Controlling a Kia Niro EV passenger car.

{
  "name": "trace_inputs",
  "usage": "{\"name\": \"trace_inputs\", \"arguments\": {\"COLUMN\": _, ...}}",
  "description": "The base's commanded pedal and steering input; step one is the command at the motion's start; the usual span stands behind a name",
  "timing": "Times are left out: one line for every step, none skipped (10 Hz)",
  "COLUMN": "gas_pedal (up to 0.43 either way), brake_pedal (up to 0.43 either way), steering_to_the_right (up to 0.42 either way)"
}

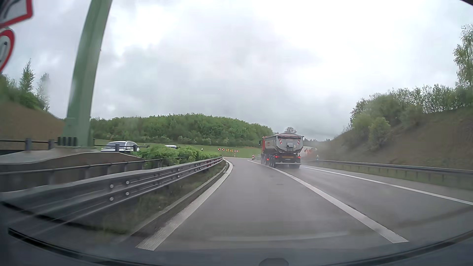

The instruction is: Follow the waypoints while adhering to traffic rules and regulations

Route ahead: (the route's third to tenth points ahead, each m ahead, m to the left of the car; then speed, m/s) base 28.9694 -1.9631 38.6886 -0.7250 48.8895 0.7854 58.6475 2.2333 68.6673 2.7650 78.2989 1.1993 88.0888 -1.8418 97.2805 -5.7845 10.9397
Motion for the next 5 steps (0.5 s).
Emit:
{"name": "trace_inputs", "arguments": {"gas_pedal": 0.110, "brake_pedal": 0.000, "steering_to_the_right": -0.004}}
{"name": "trace_inputs", "arguments": {"gas_pedal": 0.110, "brake_pedal": 0.000, "steering_to_the_right": -0.004}}
{"name": "trace_inputs", "arguments": {"gas_pedal": 0.110, "brake_pedal": 0.000, "steering_to_the_right": -0.004}}
{"name": "trace_inputs", "arguments": {"gas_pedal": 0.110, "brake_pedal": 0.000, "steering_to_the_right": -0.004}}
{"name": "trace_inputs", "arguments": {"gas_pedal": 0.110, "brake_pedal": 0.000, "steering_to_the_right": -0.003}}
